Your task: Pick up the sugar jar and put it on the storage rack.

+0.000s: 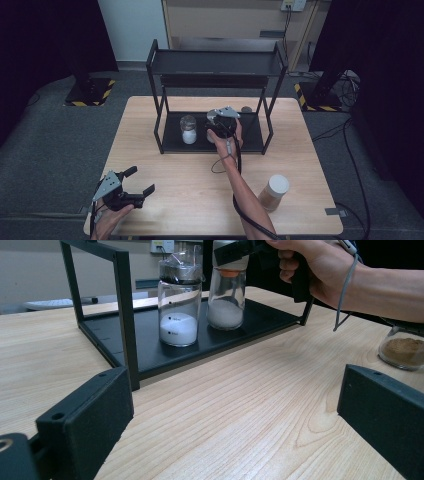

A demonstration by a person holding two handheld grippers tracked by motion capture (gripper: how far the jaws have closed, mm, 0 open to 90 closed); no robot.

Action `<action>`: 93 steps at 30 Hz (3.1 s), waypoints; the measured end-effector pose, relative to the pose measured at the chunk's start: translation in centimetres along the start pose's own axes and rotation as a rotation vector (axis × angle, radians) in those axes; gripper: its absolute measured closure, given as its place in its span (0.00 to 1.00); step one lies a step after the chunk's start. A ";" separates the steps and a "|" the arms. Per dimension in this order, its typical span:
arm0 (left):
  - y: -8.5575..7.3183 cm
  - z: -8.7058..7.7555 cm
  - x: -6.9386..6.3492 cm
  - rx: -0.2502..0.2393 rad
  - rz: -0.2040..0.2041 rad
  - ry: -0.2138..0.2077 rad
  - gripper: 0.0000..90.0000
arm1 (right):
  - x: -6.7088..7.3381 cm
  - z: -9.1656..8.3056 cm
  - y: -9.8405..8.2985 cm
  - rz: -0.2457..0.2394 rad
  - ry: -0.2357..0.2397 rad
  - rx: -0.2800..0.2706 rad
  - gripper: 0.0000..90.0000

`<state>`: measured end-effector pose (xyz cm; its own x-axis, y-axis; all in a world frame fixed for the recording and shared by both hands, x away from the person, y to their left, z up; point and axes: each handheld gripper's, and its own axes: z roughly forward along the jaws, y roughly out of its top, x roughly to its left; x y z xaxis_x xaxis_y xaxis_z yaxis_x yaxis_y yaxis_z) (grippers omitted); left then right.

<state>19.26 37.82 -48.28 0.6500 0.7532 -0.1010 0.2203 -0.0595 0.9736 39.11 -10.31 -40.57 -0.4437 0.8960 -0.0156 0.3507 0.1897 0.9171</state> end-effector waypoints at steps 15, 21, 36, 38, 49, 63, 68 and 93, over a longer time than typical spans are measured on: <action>0.1 0.1 -0.1 0.005 0.004 0.000 0.00 | -0.6 -0.4 -0.7 0.103 0.034 -0.035 0.21; 0.0 0.1 0.0 0.005 0.005 0.000 0.00 | 0.1 -1.9 0.9 0.086 0.057 -0.076 0.12; 0.1 0.2 -0.1 0.011 0.009 -0.001 0.00 | -0.2 -7.3 3.7 0.022 0.145 -0.188 0.11; 0.1 0.2 -0.1 0.012 0.009 -0.001 0.00 | -0.5 -8.1 4.2 0.014 0.168 -0.190 0.11; 0.1 0.2 -0.1 0.012 0.007 -0.001 0.00 | -1.5 -12.4 6.5 -0.053 0.287 -0.197 0.09; 0.1 0.2 0.0 0.013 0.004 -0.006 0.00 | -5.3 -18.0 7.7 -0.103 0.421 -0.189 0.09; 0.1 0.2 0.0 0.012 0.004 -0.007 0.00 | -7.0 -19.8 7.0 -0.104 0.446 -0.202 0.08; 0.1 0.1 -0.1 0.007 0.008 -0.009 0.00 | -12.9 -27.7 -2.1 -0.120 0.375 -0.253 0.06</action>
<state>19.30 37.72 -48.20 0.6584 0.7467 -0.0952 0.2200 -0.0700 0.9730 21.20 -33.37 -31.29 -0.7529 0.6577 -0.0250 0.0870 0.1372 0.9867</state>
